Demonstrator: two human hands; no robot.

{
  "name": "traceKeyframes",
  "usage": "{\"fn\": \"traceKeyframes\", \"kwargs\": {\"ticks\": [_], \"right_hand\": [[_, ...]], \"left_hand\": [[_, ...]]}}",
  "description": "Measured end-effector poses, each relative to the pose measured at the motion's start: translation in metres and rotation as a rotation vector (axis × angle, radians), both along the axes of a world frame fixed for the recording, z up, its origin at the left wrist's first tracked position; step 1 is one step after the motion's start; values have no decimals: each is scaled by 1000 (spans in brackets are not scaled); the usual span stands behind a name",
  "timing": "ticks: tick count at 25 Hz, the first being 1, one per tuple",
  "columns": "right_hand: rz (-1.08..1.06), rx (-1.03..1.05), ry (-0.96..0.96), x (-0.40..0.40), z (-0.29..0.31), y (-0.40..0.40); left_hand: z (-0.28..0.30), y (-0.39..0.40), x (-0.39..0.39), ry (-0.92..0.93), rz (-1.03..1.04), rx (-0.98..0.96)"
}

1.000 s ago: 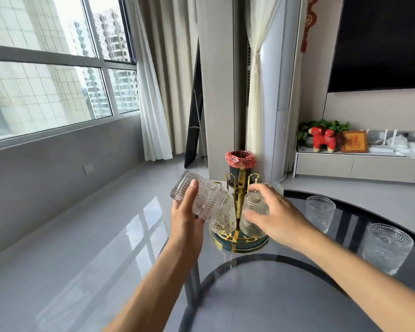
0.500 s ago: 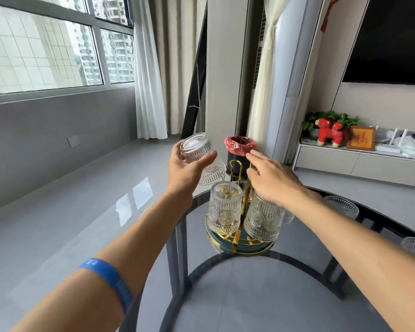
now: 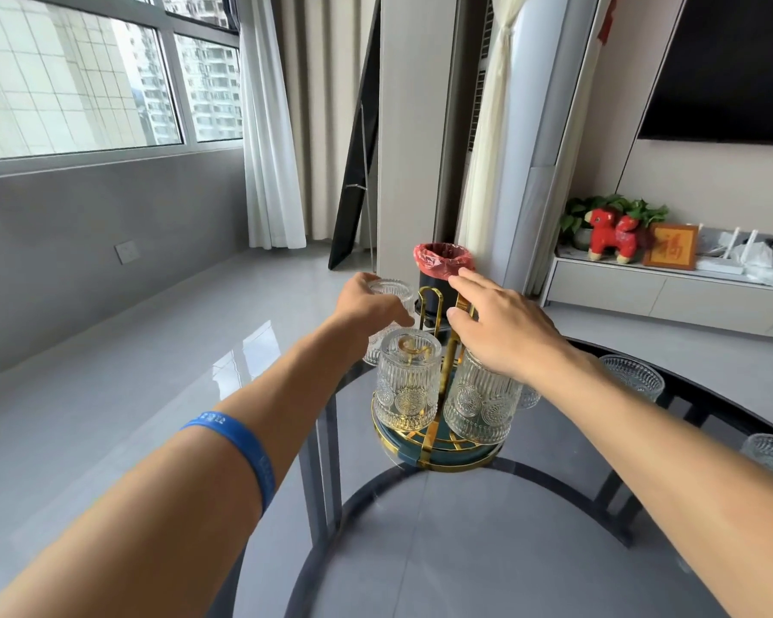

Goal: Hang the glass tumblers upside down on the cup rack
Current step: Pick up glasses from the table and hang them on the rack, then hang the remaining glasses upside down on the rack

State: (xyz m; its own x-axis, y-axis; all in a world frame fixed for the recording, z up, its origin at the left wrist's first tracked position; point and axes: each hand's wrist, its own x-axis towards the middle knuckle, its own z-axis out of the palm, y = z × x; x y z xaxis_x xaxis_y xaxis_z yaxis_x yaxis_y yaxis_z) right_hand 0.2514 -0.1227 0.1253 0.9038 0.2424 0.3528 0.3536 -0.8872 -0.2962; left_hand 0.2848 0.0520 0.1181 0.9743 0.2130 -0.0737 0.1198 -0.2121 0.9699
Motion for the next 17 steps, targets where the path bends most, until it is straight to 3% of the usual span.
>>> {"fn": "traceKeyframes", "kwargs": {"ticks": [10, 14, 17], "right_hand": [[22, -42, 37, 1, -1, 0], [76, 8, 88, 2, 8, -7], [173, 115, 19, -29, 1, -32]], "left_hand": [[-8, -13, 5, 108, -2, 155], [21, -14, -13, -93, -9, 170], [30, -28, -58, -331, 32, 500]]}}
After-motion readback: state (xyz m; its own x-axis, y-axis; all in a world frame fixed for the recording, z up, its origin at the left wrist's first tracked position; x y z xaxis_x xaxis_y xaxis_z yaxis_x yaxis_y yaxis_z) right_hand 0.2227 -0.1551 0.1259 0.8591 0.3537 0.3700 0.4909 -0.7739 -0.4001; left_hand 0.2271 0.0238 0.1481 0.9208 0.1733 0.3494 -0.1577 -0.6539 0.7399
